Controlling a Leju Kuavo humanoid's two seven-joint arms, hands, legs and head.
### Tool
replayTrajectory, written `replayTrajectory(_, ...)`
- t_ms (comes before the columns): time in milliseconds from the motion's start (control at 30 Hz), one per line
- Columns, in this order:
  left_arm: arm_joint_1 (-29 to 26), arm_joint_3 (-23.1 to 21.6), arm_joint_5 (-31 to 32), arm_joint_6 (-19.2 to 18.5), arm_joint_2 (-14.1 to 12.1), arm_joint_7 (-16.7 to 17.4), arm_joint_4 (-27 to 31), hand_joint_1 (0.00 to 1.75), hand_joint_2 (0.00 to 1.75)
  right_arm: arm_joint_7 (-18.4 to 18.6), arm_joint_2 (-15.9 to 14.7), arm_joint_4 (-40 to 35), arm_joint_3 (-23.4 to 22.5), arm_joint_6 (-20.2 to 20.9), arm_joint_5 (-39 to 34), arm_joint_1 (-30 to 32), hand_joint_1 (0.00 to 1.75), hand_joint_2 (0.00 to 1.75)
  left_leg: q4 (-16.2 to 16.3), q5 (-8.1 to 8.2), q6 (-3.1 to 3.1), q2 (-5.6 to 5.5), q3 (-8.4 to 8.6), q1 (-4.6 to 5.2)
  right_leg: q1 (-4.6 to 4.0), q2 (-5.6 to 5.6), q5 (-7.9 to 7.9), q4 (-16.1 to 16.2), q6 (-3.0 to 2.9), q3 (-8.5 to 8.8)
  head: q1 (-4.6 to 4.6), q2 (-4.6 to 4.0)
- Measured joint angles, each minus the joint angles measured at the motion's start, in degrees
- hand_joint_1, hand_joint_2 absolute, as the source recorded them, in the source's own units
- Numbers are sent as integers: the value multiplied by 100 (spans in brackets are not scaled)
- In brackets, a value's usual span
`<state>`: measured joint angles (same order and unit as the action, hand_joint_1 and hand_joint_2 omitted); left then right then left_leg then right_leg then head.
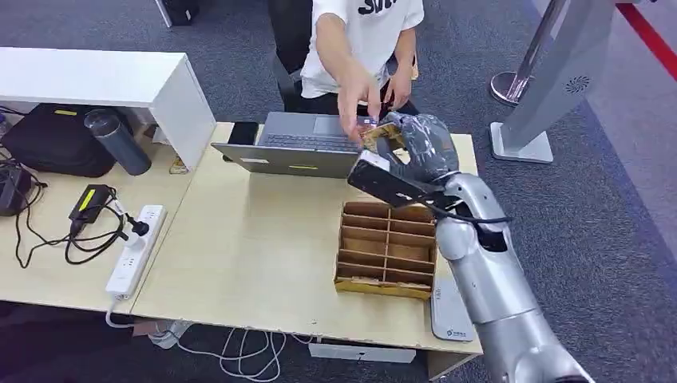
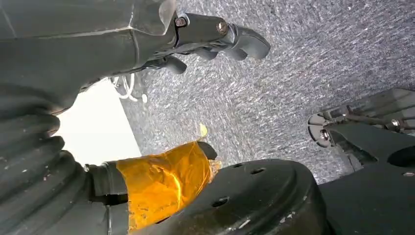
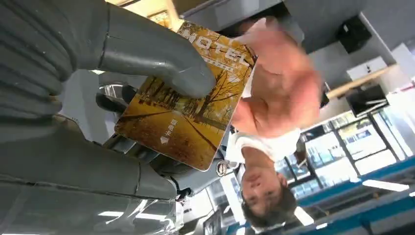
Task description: Pass the card to the sensor for recognition and then transmit it.
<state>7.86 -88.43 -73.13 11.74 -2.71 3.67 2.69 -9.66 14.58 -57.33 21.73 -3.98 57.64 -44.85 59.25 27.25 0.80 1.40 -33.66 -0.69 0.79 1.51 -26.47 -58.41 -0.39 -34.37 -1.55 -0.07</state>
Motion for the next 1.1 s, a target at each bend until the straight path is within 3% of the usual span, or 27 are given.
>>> replayTrajectory(400,-1,-20,79,0,-13,2,0,0,175,35,194,797,87,-22,-26,-420,175,175,0,3,-2,-15,-16,1,0,14,-4,5,2,-6,2,0)
replayTrajectory(433,-1,-20,112,0,-13,2,0,0,175,72,229,885,94,-4,-4,-461,113,175,0,4,-2,-12,-16,1,0,11,-4,4,2,-7,0,0)
replayTrajectory(467,2,-22,138,0,-13,11,0,0,175,105,278,988,105,-2,9,-507,0,175,0,4,-2,-6,-15,1,0,5,-4,5,2,-8,2,0)
replayTrajectory(733,25,-20,44,0,-20,61,0,0,175,-352,474,1277,579,-135,-125,-472,0,175,0,4,-2,-7,-13,-3,-2,6,-4,3,1,-13,0,0)
replayTrajectory(867,19,-20,-114,0,-20,114,0,0,175,-442,428,650,750,-208,-186,-84,0,175,0,4,-2,-6,-13,-3,-4,5,-5,4,0,-16,0,0)
replayTrajectory(1100,-28,-20,-415,0,-13,118,0,0,175,-625,-134,-1160,820,-398,-326,862,0,175,1,7,-5,-12,-15,-1,-3,13,-7,13,3,-10,0,0)
